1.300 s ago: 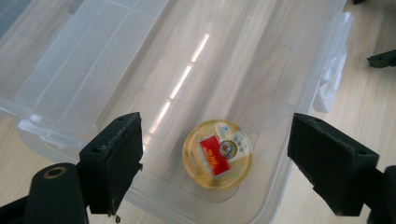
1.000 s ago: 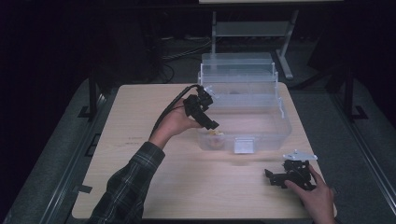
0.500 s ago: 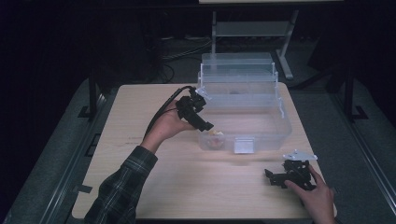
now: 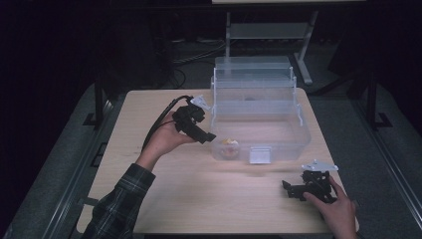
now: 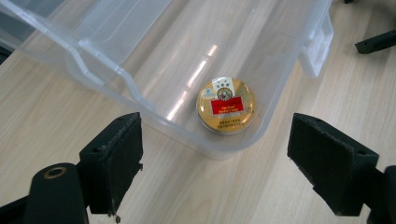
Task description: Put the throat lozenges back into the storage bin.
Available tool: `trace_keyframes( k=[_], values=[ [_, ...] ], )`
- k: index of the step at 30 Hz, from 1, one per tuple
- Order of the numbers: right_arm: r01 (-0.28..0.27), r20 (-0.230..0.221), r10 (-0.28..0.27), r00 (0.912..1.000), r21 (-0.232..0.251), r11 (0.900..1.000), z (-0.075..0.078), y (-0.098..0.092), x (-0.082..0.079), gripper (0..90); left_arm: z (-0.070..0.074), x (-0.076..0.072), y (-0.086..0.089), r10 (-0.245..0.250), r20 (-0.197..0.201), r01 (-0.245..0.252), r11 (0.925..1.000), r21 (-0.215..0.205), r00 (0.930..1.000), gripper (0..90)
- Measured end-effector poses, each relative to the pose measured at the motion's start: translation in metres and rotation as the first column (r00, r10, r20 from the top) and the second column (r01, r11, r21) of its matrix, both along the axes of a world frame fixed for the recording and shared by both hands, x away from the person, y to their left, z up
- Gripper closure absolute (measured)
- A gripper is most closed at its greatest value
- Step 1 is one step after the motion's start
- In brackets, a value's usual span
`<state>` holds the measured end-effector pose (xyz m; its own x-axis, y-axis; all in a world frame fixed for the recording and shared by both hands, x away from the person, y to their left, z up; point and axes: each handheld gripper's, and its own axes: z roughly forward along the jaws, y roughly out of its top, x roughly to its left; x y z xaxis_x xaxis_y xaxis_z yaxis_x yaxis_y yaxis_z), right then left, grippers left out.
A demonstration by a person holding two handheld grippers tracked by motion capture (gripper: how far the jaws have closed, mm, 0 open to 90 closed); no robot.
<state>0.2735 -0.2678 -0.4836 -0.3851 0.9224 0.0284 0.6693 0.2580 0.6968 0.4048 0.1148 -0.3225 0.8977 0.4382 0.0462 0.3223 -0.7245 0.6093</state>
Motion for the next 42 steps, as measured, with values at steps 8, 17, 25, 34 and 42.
trace_keyframes(
  k=[8,17,25,34,42],
  values=[
    [-0.003,0.002,0.003,1.0000,-0.002,1.000,0.000,0.000,0.000,0.0,-0.006,-0.010,0.019,0.032,0.008,-0.032,0.9994,-0.013,0.9995,17.8],
    [0.000,0.000,0.000,1.0000,0.000,1.000,0.000,0.000,0.000,0.0,-0.017,-0.022,0.039,0.062,0.013,-0.062,0.9977,-0.029,0.9980,17.8],
    [0.000,-0.001,0.000,1.0000,0.000,1.000,0.000,0.000,0.000,0.0,-0.027,-0.033,0.057,0.088,0.011,-0.087,0.9955,-0.036,0.9961,17.8],
    [-0.002,-0.001,0.002,1.0000,-0.001,1.000,0.000,0.000,0.000,0.0,-0.041,-0.045,0.076,0.116,0.006,-0.115,0.9926,-0.039,0.9933,16.4],
    [0.000,0.000,0.000,1.0000,0.000,1.000,0.000,0.000,0.000,0.0,-0.053,-0.057,0.095,0.166,0.001,-0.165,0.9843,-0.061,0.9862,13.8]
  ],
)
